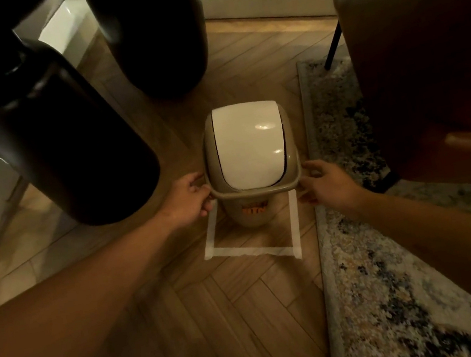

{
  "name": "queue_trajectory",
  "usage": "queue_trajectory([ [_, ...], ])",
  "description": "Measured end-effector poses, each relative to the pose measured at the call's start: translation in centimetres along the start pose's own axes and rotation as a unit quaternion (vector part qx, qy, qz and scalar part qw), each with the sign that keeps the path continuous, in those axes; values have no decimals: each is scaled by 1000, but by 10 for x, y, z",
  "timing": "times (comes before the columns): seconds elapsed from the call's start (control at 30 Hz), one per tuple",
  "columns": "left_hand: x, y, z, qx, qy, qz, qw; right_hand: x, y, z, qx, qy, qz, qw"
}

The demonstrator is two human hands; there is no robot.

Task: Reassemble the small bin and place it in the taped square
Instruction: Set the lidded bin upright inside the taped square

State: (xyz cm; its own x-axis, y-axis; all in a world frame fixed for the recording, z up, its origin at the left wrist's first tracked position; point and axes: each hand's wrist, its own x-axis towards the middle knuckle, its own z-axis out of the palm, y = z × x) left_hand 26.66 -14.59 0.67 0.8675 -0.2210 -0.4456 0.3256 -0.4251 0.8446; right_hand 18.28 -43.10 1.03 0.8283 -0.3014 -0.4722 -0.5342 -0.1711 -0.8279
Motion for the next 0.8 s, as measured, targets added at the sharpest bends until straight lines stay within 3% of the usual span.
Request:
queue_trajectory([
  [0.17, -13, -8, -1, 90, 7, 16, 996, -15, 6, -13, -11, -9, 14, 1000],
  [0.37, -15, 1, 4, 67, 16, 15, 997, -14, 0, -13, 7, -20, -11, 1000],
  [0.63, -31, 3, 10, 82, 5, 25, 996, -33, 5, -16, 30, -33, 17, 999],
  [0.8, -36, -4, 10, 83, 6, 34, 996, -42, 14, -19, -13, -51, 3, 999],
])
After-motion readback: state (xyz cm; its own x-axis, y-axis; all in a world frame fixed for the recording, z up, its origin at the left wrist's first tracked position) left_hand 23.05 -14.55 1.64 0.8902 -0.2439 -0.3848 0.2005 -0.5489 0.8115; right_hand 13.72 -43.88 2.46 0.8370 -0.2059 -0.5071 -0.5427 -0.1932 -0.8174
